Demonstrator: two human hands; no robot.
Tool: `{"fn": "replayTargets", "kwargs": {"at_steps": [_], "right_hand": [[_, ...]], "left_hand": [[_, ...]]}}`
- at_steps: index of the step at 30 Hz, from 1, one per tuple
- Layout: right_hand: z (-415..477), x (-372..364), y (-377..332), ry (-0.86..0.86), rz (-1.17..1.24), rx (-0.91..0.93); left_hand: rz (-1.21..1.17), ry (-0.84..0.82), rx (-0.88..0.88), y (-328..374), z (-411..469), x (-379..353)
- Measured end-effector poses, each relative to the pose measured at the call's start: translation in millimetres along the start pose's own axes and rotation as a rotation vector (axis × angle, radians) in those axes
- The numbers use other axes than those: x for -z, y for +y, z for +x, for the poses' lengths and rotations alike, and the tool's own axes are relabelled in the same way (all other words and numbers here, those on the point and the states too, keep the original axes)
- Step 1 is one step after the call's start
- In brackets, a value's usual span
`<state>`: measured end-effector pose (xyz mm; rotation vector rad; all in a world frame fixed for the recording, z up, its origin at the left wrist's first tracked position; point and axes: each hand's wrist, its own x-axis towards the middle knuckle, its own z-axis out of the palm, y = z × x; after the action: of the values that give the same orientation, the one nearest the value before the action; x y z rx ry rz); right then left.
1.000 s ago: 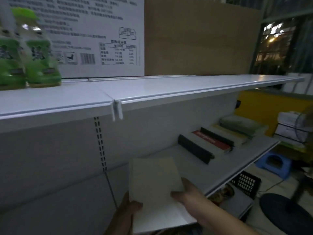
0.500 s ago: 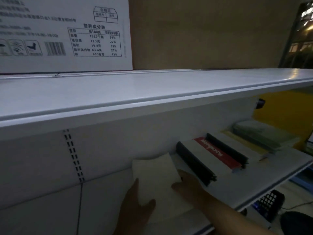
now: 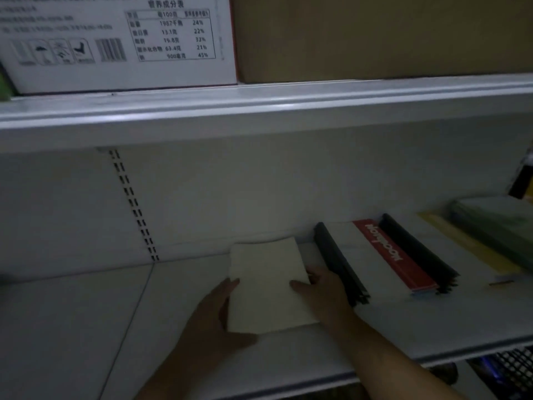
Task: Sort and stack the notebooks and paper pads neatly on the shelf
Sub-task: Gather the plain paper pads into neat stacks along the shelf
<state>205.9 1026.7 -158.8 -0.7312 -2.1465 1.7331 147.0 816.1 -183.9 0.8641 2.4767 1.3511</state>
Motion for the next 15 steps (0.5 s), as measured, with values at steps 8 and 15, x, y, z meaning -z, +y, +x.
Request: {"fn": "replayTargets", "kwargs": {"at_steps": [8, 15], "right_hand": [[-7.1, 7.6, 6.9, 0.044, 0.005, 0.055], [-13.3, 11.5, 17.0, -0.027, -0.147, 0.103]], "left_hand": [[0.089, 0.050, 0.107, -1.6, 0.7, -4.0], [0.247, 0.101, 0.059, 5.8, 1.6, -5.2]]}}
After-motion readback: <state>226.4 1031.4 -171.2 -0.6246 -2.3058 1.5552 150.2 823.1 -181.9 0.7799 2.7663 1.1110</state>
